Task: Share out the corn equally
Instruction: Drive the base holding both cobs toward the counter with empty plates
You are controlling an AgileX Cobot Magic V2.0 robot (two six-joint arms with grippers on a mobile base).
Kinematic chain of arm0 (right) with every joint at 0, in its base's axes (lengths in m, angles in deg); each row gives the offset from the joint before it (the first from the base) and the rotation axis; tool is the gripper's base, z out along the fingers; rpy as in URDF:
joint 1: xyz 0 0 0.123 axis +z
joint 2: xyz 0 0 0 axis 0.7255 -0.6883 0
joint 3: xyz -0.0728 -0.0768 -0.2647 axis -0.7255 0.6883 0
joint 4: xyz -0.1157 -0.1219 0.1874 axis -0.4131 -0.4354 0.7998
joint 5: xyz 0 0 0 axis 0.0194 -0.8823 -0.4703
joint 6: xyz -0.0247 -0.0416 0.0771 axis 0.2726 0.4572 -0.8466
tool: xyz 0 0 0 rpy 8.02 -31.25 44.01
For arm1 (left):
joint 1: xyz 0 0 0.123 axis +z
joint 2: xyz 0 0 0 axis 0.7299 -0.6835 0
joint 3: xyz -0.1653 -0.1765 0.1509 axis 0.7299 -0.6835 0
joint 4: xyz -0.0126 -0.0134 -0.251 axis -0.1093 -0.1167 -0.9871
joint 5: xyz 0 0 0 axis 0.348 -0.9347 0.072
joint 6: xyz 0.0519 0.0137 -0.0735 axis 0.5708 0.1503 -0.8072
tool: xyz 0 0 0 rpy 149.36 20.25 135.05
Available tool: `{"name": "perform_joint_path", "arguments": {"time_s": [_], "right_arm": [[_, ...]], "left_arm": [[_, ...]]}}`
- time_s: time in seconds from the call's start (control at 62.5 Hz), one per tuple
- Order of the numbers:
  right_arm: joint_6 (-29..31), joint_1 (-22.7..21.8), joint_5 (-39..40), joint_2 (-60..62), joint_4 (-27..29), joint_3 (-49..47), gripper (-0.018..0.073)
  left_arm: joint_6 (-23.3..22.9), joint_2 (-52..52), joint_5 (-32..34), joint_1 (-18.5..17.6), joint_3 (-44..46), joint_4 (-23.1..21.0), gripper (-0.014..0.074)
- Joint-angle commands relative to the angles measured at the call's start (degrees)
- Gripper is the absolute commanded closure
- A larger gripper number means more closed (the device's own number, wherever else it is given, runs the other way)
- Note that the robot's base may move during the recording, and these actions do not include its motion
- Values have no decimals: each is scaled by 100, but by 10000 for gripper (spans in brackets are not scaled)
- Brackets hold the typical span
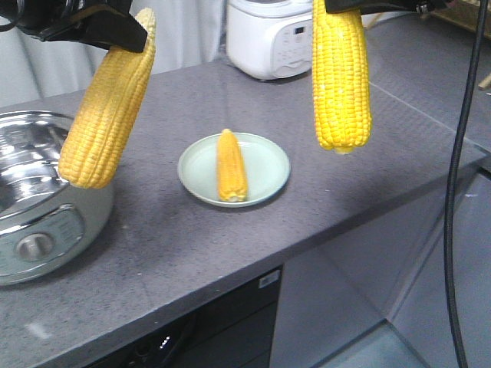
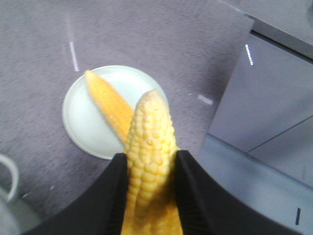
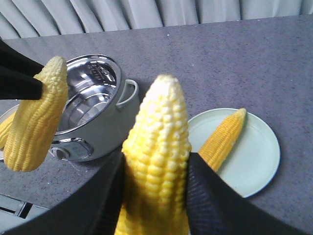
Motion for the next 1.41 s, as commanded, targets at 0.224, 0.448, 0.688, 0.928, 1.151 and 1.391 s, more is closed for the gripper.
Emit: {"name": "perform_joint_path", "arguments": {"time_s": [0.224,0.448,0.688,0.928,1.151,1.391], "right_arm": [[-2,-27,-139,188,282,-167,533],[-2,-27,-139,188,282,-167,533],[-2,-27,-139,188,282,-167,533],[-2,-27,-139,188,282,-167,533],[-2,-27,-139,188,282,-167,533],[-2,-27,-139,188,282,-167,533]], "left_arm": [[-41,249,125,13,129,-164,603],[-41,249,125,13,129,-164,603],[-41,249,125,13,129,-164,603],[-41,249,125,13,129,-164,603],[-41,249,125,13,129,-164,603],[-41,249,125,13,129,-164,603]]}}
